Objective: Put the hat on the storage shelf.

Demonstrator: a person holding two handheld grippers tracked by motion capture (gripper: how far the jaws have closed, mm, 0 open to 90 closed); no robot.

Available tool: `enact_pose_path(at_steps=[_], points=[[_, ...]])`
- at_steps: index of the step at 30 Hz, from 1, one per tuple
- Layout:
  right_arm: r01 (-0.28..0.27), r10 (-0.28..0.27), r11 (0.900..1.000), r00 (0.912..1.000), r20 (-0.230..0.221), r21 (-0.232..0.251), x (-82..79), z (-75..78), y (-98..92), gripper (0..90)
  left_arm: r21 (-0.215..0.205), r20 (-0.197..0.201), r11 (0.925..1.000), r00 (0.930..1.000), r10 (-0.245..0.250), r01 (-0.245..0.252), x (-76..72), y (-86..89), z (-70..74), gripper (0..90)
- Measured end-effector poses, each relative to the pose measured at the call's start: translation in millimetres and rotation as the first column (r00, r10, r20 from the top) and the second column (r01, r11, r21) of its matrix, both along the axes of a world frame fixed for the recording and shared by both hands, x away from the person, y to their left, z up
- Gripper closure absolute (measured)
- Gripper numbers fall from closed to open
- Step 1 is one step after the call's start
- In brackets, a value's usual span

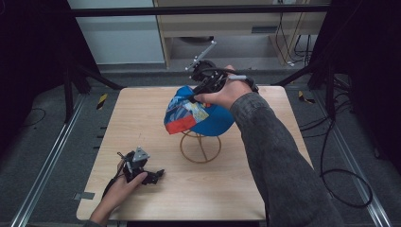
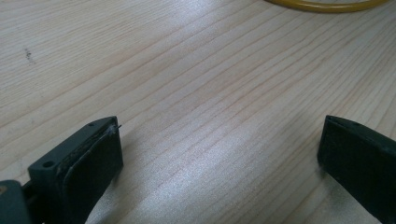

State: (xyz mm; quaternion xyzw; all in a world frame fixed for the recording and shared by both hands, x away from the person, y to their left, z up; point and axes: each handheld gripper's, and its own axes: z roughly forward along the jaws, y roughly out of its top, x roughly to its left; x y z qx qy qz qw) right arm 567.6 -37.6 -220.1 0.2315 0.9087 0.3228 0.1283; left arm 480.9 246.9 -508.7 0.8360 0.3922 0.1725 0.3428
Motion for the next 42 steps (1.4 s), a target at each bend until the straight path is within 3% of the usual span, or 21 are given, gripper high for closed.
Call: enact_pose_path(at_steps=[16, 26, 33, 42], points=[[0.022, -0.023, 0.999, 0.9995, 0.021, 0.043, -10.4, 6.1, -14.5, 52.6, 0.000, 0.000, 1.0000, 1.0000, 0.000, 0.000, 0.0, 0.0, 0.0, 0.0], [0.077, -0.081, 0.994, 0.9955, 0.050, 0.075, -14.4, 6.7, -27.5, 33.6, 0.002, 0.002, 1.0000, 1.0000, -0.001, 0.001, 0.1, 0.1, 0.1, 0.0], [0.132, -0.138, 0.985, 0.9890, 0.052, 0.107, -17.6, 9.6, -38.4, 19.4, 0.001, 0.001, 1.0000, 1.0000, 0.000, 0.000, 0.0, 0.0, 0.0, 0.0], [0.161, -0.173, 0.977, 0.9820, 0.076, 0.137, -20.8, 9.5, -49.1, 9.4, 0.001, 0.001, 1.0000, 1.0000, 0.001, -0.001, -0.1, 0.0, 0.0, 0.0]])
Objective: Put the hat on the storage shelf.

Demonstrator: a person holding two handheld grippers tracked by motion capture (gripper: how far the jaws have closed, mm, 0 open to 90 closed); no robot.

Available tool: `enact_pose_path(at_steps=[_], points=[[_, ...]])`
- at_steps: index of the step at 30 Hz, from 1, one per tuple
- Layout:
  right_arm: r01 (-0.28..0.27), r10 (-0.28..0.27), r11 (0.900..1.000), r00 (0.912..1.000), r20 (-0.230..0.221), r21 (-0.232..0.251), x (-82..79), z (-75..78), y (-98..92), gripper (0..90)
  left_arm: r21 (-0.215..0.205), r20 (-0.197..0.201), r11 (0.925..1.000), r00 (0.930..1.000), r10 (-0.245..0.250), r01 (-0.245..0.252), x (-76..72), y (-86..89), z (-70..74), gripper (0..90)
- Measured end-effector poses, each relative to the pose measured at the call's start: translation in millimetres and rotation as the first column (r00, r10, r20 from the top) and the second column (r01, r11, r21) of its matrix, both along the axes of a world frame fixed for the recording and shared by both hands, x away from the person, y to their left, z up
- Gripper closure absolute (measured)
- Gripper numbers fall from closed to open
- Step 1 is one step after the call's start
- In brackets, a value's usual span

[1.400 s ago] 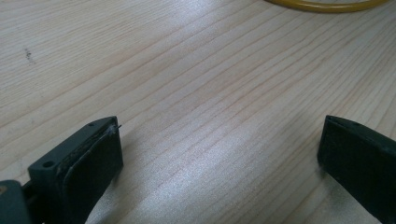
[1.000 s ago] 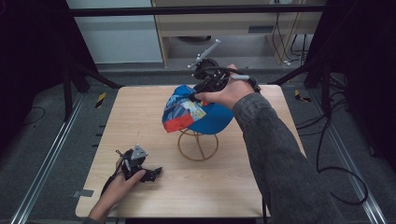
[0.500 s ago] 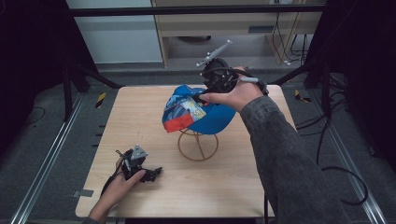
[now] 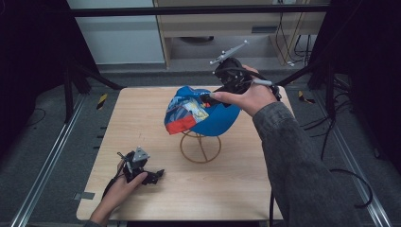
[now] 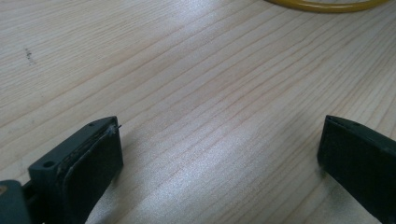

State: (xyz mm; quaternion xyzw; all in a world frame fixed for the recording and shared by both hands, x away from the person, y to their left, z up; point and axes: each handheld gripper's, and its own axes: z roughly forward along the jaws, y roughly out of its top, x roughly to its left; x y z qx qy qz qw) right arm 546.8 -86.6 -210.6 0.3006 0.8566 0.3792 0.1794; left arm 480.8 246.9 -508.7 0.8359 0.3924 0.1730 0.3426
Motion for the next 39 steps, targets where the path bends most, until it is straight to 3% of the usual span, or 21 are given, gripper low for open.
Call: enact_pose_path(at_steps=[9, 39], points=[[0.016, -0.016, 1.000, 0.9995, 0.028, 0.024, -5.7, -0.9, -13.2, 7.0, 0.000, 0.000, 1.0000, 1.0000, 0.002, -0.002, -0.1, -0.1, 0.0, 0.0], [0.088, -0.094, 0.992, 0.9939, 0.059, 0.093, -31.7, -11.9, -72.1, 5.9, 0.000, 0.001, 1.0000, 1.0000, 0.000, 0.000, -0.2, 0.0, 0.0, 0.0]])
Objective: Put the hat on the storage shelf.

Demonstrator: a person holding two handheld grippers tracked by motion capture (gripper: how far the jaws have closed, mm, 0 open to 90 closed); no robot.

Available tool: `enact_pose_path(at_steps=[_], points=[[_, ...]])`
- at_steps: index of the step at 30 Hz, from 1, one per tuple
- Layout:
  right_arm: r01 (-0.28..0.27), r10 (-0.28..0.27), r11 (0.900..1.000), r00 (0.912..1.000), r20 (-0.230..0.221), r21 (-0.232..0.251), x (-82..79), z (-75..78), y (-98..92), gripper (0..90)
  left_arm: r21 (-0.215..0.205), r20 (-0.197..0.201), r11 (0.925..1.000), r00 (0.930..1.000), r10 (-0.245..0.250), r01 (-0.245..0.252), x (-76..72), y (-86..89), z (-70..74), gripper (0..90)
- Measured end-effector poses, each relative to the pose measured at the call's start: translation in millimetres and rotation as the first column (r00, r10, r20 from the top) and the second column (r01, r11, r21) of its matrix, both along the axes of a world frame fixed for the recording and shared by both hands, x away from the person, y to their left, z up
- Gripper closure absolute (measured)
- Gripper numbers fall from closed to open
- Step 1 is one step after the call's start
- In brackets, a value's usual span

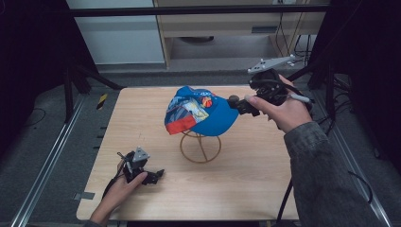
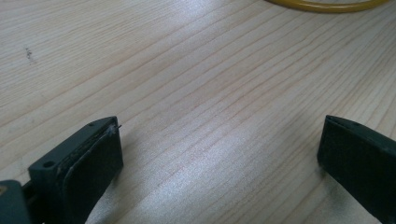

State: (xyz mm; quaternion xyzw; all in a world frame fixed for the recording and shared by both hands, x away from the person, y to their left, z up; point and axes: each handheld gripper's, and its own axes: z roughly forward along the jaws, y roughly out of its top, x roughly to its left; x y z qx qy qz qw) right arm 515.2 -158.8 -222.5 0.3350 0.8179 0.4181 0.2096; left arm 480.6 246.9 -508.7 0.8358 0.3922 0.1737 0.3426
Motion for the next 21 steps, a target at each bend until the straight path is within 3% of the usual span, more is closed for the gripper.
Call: enact_pose_path(at_steps=[21], points=[[0.080, -0.081, 0.996, 0.9966, 0.015, 0.046, -28.2, -29.1, -51.0, 4.3, -0.002, 0.003, 1.0000, 1.0000, -0.002, 0.002, -0.1, -0.1, -0.3, 0.0]])
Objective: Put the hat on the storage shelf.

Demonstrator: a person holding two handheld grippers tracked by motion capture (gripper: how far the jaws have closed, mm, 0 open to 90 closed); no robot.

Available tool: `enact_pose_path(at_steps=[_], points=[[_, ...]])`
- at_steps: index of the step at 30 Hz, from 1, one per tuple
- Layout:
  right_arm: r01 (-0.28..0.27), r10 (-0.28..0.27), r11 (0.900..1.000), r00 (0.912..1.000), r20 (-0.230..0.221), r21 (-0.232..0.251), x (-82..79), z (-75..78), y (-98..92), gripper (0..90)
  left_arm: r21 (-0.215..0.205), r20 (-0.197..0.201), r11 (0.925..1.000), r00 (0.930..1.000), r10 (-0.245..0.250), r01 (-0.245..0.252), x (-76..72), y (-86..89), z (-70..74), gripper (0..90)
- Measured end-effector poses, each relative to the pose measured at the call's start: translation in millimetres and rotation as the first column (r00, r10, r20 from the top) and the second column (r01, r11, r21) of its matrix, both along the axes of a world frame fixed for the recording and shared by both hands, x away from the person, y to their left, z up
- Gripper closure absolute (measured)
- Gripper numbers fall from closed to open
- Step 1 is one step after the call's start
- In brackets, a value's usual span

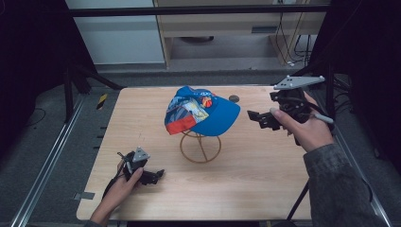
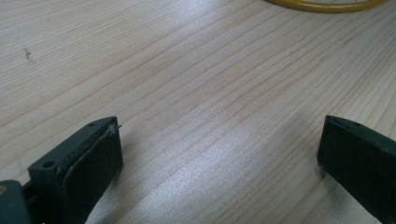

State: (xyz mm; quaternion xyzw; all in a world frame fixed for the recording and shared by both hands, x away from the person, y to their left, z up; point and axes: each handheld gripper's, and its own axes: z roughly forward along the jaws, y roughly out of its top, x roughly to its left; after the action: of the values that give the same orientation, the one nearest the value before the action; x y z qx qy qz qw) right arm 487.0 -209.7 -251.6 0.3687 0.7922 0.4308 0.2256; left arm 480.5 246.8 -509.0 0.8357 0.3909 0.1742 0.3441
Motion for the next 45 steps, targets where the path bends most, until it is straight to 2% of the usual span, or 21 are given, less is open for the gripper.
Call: enact_pose_path(at_steps=[5, 11, 18, 29, 37, 45], points=[[0.029, -0.029, 0.999, 0.9995, 0.012, 0.019, -7.9, -11.2, -10.6, 5.6, 0.000, 0.001, 1.0000, 1.0000, 0.002, -0.002, -0.1, -0.1, 0.0, 0.0], [0.050, -0.050, 0.999, 0.9986, 0.020, 0.010, -17.9, -24.7, -19.4, 7.1, 0.002, -0.004, 1.0000, 1.0000, -0.001, 0.001, -0.2, 0.1, 0.1, 0.0], [0.060, -0.060, 0.998, 0.9982, 0.008, 0.006, -27.2, -43.4, -26.4, 7.8, 0.004, -0.002, 1.0000, 1.0000, -0.003, 0.003, -0.1, 0.3, 0.2, 0.0], [0.076, -0.076, 0.997, 0.9971, -0.004, 0.012, -34.4, -68.6, -34.2, 7.8, 0.002, -0.004, 1.0000, 1.0000, -0.002, 0.002, -0.2, 0.2, 0.1, 0.0], [0.122, -0.122, 0.992, 0.9925, -0.009, 0.014, -36.3, -92.1, -40.1, 9.5, 0.003, -0.003, 1.0000, 1.0000, -0.001, 0.002, -0.2, 0.2, 0.2, 0.0], [0.127, -0.127, 0.992, 0.9913, -0.035, 0.004, -36.3, -114.2, -41.2, 9.9, 0.004, -0.003, 1.0000, 1.0000, -0.002, 0.002, -0.2, 0.2, 0.2, 0.0]])
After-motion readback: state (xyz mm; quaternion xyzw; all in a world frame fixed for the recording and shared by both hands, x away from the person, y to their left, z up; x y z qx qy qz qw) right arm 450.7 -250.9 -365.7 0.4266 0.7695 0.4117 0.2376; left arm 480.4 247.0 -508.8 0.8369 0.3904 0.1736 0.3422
